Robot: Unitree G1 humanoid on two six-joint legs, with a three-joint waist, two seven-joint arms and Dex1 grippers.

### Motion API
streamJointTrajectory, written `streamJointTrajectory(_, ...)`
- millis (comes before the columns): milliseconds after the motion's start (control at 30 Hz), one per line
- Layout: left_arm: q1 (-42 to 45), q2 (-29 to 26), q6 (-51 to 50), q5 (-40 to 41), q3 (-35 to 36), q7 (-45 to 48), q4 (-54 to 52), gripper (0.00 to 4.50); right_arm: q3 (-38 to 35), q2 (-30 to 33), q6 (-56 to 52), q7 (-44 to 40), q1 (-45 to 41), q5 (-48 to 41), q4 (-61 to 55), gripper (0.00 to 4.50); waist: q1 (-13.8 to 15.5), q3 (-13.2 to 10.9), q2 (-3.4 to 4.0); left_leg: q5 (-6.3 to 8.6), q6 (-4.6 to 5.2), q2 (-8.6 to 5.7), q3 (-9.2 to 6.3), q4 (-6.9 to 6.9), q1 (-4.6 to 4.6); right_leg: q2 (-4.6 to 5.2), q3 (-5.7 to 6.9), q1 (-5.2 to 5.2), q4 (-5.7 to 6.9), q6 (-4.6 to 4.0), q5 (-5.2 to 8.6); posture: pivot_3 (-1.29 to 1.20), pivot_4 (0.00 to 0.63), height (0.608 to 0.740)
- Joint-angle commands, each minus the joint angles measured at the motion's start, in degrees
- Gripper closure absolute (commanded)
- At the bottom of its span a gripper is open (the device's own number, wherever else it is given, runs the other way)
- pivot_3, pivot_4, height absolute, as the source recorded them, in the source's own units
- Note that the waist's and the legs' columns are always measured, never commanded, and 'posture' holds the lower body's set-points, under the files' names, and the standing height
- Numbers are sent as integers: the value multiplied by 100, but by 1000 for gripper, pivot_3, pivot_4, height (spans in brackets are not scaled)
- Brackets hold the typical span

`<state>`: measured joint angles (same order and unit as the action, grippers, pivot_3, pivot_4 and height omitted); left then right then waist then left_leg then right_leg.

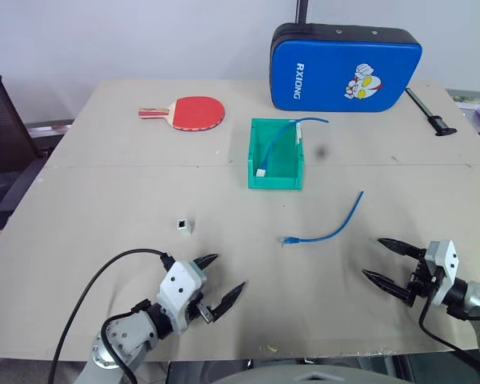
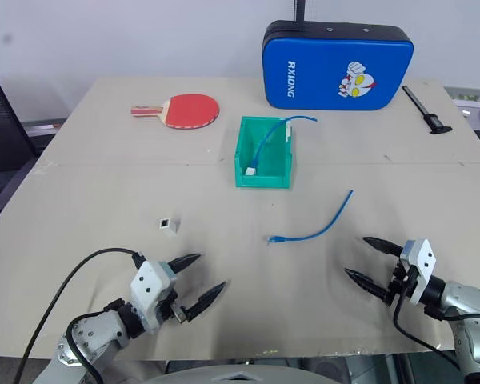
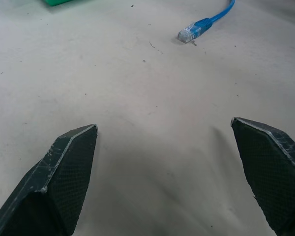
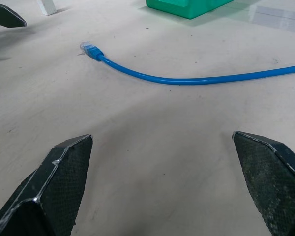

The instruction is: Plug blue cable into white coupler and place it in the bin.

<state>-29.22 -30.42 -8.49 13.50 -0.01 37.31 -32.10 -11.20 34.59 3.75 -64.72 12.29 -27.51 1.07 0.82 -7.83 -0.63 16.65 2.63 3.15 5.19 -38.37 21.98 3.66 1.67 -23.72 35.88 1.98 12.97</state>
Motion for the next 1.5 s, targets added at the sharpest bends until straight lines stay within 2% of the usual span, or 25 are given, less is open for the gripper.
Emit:
streamJointTrajectory(33,96,-28,-14,10,41,-32,-257,30,-142,67,55,-29,13,-65,-168,0,0,0,0,0,0,0,0,0,0,0,0,0,0,0,0,0,150,728)
streamJointTrajectory(667,379,-134,-154,69,-98,166,-222,30,-204,84,35,107,283,-87,-429,0,0,0,0,0,0,0,1,-3,-4,-3,-1,3,4,0,-1,0,150,728)
streamJointTrajectory(767,616,-162,-618,265,-198,178,-360,30,-234,99,-78,-237,415,-494,-727,0,14,0,3,-1,0,-1,0,-4,-3,-4,0,4,4,0,-1,0,150,728)
streamJointTrajectory(867,1150,-193,-1151,375,-420,195,-407,30,-282,71,-51,-749,565,-1032,-1162,0,21,0,3,-1,0,-1,-6,-3,-2,-5,2,6,5,0,-1,0,150,728)
streamJointTrajectory(967,1767,-331,-1385,282,-721,382,-278,30,-315,139,-411,-672,604,-1280,-1460,0,4,0,1,-1,0,-1,-7,-6,-10,-8,1,17,8,0,-1,0,150,728)
streamJointTrajectory(1200,3091,-629,-1348,-40,-1255,954,612,30,-369,194,-461,-571,580,-1194,-1609,0,5,1,2,-2,-1,-13,-6,-9,-13,-17,-1,17,11,-1,-2,0,150,728)
streamJointTrajectory(1300,3927,-734,-1308,-302,-1651,1429,1297,30,-391,178,-444,-532,549,-1135,-1607,0,16,0,0,-2,-2,-16,-6,-9,-11,-19,-1,17,11,-1,-2,0,150,728)
streamJointTrajectory(1500,5004,-511,-1095,-625,-2086,1863,2150,30,-392,237,-563,-425,635,-1049,-1706,0,11,-2,-2,-3,-2,-24,-6,-13,-6,-22,-8,18,10,2,-2,0,150,728)
